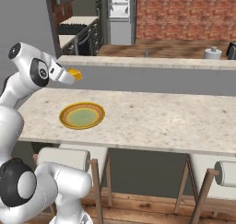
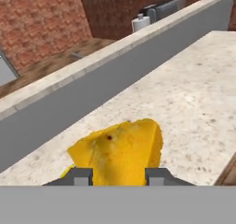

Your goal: Take the cheese, chicken drumstick, and bell pepper from the fridge and place them on the plate on the dining counter to create an appetizer plate.

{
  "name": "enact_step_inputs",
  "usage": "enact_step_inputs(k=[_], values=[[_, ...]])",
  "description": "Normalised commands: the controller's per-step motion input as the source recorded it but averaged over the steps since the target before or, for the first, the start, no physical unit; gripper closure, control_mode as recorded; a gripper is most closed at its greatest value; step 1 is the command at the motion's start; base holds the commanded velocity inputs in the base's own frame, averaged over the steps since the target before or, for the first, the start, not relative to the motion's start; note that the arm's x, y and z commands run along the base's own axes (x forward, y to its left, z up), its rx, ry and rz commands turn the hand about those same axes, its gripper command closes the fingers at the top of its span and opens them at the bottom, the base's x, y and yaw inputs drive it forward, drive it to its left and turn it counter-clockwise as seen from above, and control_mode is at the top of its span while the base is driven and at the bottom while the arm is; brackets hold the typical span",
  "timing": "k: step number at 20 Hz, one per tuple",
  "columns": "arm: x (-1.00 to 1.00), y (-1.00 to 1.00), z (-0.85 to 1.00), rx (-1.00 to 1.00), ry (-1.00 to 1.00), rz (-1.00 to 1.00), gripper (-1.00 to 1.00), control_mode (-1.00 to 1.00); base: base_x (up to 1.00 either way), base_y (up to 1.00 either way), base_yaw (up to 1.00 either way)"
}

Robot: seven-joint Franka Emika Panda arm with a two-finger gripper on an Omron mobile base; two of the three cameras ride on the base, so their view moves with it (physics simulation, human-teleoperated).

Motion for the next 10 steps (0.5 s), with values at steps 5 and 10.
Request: enact_step_inputs(k=[5,10], values=[[0.0,0.18,-0.17,0.09,0.21,0.0,1.0,-1.0,0.0,0.0,0.0],[0.0,0.14,-0.24,0.12,0.18,0.0,1.0,-1.0,0.0,0.0,0.0]])
